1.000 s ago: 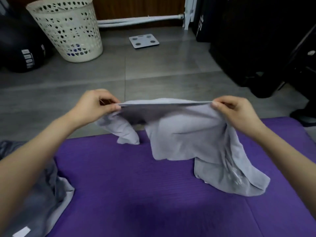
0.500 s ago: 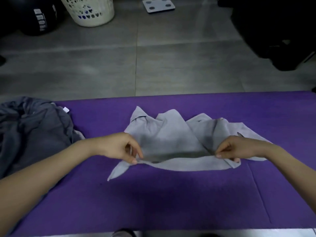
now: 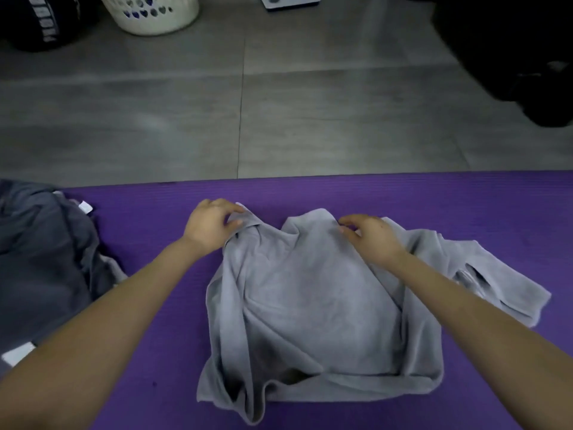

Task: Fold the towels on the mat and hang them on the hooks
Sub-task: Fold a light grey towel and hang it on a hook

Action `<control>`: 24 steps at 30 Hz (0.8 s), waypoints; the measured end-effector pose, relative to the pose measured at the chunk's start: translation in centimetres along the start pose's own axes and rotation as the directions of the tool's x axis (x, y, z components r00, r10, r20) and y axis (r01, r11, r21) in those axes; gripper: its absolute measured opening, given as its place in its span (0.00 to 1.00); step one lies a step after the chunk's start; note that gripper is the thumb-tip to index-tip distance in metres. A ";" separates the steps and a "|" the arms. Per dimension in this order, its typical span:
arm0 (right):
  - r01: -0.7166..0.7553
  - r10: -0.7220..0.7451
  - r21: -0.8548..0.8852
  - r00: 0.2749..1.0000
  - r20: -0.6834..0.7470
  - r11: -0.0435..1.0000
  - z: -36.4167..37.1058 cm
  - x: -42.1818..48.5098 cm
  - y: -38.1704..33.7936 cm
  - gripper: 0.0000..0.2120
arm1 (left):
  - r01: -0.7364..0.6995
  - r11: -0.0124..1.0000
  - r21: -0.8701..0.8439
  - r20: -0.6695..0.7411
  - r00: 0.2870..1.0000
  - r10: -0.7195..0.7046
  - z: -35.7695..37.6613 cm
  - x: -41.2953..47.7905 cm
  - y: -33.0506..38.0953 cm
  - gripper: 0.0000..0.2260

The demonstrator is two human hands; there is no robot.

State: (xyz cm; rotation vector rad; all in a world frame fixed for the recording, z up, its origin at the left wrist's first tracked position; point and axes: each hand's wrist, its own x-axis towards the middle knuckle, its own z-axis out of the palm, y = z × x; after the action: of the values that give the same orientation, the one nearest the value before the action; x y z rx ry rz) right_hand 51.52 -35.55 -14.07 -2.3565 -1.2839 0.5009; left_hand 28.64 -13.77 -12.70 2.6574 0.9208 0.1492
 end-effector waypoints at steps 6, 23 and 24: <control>-0.018 0.025 -0.069 0.994 0.106 0.997 3.9 7.2 -0.5 0.22 | -0.095 0.955 0.281 0.309 0.951 0.003 2.6 4.9 -0.6 0.18; -0.163 0.081 0.412 0.974 0.209 0.897 -4.0 3.6 0.7 0.03 | 0.026 0.997 -0.067 0.466 0.885 0.008 2.6 7.4 -2.9 0.14; -0.183 0.098 0.421 0.972 0.214 0.888 -4.0 3.6 0.8 0.04 | 0.058 0.994 -0.094 0.483 0.876 -0.006 2.5 7.3 -3.2 0.13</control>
State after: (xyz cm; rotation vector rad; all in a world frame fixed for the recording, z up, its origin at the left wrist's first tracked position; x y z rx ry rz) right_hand 55.96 -33.60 -11.49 -2.0592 -0.9479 0.9710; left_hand 33.05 -7.56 -16.16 2.4036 0.7597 -0.4449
